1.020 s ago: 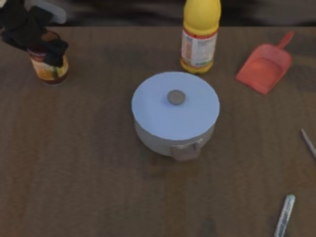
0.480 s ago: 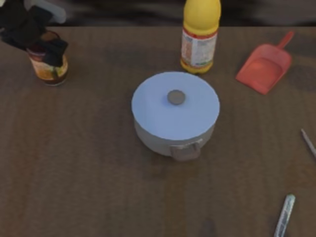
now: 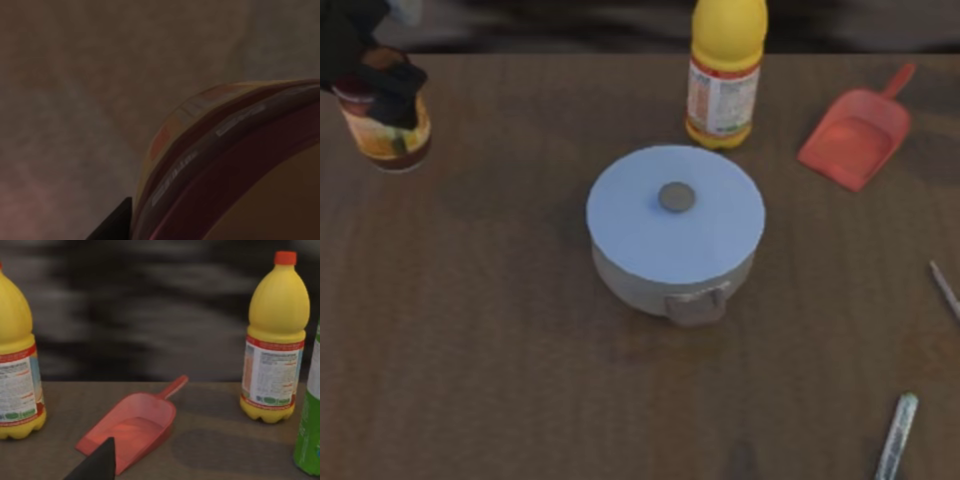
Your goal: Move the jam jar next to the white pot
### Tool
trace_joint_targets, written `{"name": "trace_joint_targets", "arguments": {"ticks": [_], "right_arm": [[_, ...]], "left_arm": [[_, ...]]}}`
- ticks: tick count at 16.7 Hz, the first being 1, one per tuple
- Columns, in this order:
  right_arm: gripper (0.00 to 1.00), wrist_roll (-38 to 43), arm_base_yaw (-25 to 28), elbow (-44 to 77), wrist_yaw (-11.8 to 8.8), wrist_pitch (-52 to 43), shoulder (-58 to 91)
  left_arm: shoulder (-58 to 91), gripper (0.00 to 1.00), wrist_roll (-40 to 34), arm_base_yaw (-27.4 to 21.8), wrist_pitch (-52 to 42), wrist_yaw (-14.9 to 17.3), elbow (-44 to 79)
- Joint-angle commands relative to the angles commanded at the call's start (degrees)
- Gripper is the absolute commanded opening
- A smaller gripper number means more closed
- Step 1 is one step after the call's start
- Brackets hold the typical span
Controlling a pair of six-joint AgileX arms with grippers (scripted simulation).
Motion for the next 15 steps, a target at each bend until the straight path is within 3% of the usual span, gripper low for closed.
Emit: {"name": "trace_joint_targets", "arguments": {"ticks": [4, 10, 15], "right_arm": [[1.0, 0.0, 0.0, 0.0, 0.0, 0.0, 0.0], [1.0, 0.0, 0.0, 0.0, 0.0, 0.0, 0.0], [1.0, 0.0, 0.0, 0.0, 0.0, 0.0, 0.0]], "left_arm": [[-8.44, 0.0, 0.12, 0.53, 0.36, -0.09, -8.58], [-8.97, 0.0, 0.11, 0.17, 0.41, -0.15, -9.14], [-11.06, 0.0, -9.13, -3.78, 4.04, -3.07, -14.64]]}}
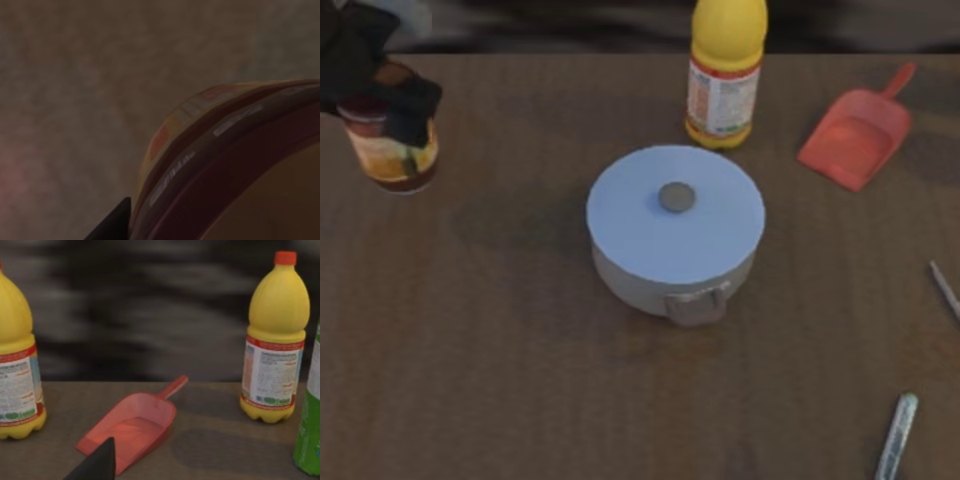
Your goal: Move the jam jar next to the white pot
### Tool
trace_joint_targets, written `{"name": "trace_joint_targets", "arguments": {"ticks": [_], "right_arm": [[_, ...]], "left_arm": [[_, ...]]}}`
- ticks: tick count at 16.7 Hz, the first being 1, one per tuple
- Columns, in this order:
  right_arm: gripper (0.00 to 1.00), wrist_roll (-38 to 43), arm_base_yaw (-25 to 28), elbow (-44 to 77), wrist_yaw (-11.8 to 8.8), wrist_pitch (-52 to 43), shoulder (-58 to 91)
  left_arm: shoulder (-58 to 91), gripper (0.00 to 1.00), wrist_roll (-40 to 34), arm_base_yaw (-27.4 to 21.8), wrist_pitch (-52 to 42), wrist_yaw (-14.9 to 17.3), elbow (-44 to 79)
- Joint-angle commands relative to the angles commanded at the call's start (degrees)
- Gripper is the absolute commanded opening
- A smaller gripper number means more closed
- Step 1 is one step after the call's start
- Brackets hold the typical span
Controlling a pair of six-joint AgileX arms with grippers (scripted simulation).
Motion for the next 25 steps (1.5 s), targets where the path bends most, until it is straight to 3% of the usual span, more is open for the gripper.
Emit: {"name": "trace_joint_targets", "arguments": {"ticks": [7, 11, 18, 25], "right_arm": [[1.0, 0.0, 0.0, 0.0, 0.0, 0.0, 0.0], [1.0, 0.0, 0.0, 0.0, 0.0, 0.0, 0.0], [1.0, 0.0, 0.0, 0.0, 0.0, 0.0, 0.0], [1.0, 0.0, 0.0, 0.0, 0.0, 0.0, 0.0]], "left_arm": [[-6.4, 0.0, -29.74, -10.79, 10.19, -7.96, -15.7], [-9.55, 0.0, -40.25, -15.36, 14.8, -11.45, -22.65], [-9.77, 0.0, -41.7, -15.88, 15.76, -12.0, -23.91], [-4.36, 0.0, -41.24, -15.62, 25.05, -11.88, -27.39]]}}
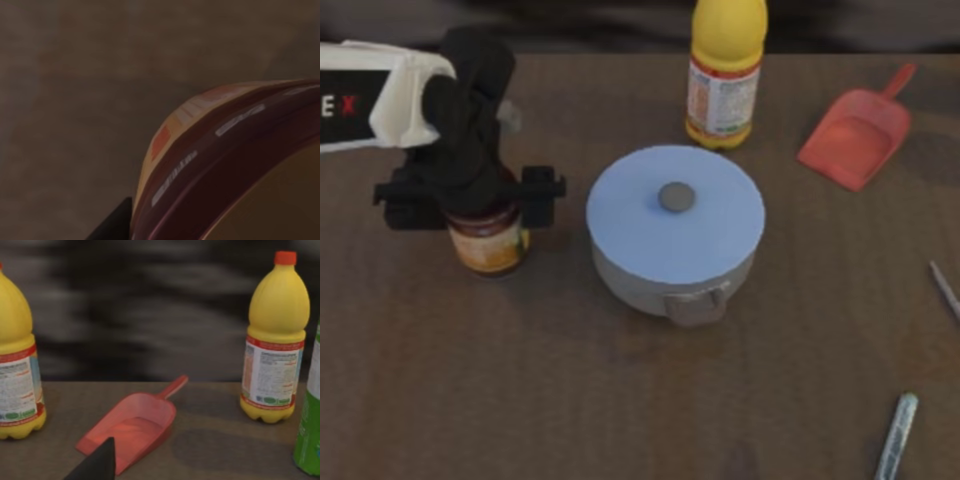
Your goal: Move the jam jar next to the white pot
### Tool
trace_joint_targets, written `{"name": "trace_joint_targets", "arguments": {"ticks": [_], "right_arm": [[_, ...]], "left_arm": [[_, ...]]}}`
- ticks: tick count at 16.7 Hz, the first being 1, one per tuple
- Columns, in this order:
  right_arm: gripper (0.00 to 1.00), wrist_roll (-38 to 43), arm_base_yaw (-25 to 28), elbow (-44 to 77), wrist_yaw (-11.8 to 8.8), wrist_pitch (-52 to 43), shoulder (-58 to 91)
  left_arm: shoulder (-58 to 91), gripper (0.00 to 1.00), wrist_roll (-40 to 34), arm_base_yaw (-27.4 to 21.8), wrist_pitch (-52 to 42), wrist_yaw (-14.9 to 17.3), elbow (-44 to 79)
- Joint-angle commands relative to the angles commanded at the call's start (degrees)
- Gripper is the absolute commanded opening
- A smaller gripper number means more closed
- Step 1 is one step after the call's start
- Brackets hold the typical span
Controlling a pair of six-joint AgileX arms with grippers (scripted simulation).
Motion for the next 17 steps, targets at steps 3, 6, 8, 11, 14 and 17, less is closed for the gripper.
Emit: {"name": "trace_joint_targets", "arguments": {"ticks": [3, 6, 8, 11, 14, 17], "right_arm": [[1.0, 0.0, 0.0, 0.0, 0.0, 0.0, 0.0], [1.0, 0.0, 0.0, 0.0, 0.0, 0.0, 0.0], [1.0, 0.0, 0.0, 0.0, 0.0, 0.0, 0.0], [1.0, 0.0, 0.0, 0.0, 0.0, 0.0, 0.0], [1.0, 0.0, 0.0, 0.0, 0.0, 0.0, 0.0], [1.0, 0.0, 0.0, 0.0, 0.0, 0.0, 0.0]], "left_arm": [[0.08, 0.0, 0.0, 0.0, 0.09, 0.0, -0.04], [0.08, 0.23, 0.0, 0.0, 0.09, 0.0, -0.04], [0.08, 0.38, 0.0, 0.0, 0.09, 0.0, -0.04], [0.08, 0.6, 0.0, 0.0, 0.09, 0.0, -0.04], [0.08, 0.83, 0.0, 0.0, 0.09, 0.0, -0.04], [0.08, 1.0, 0.0, 0.0, 0.09, 0.0, -0.04]]}}
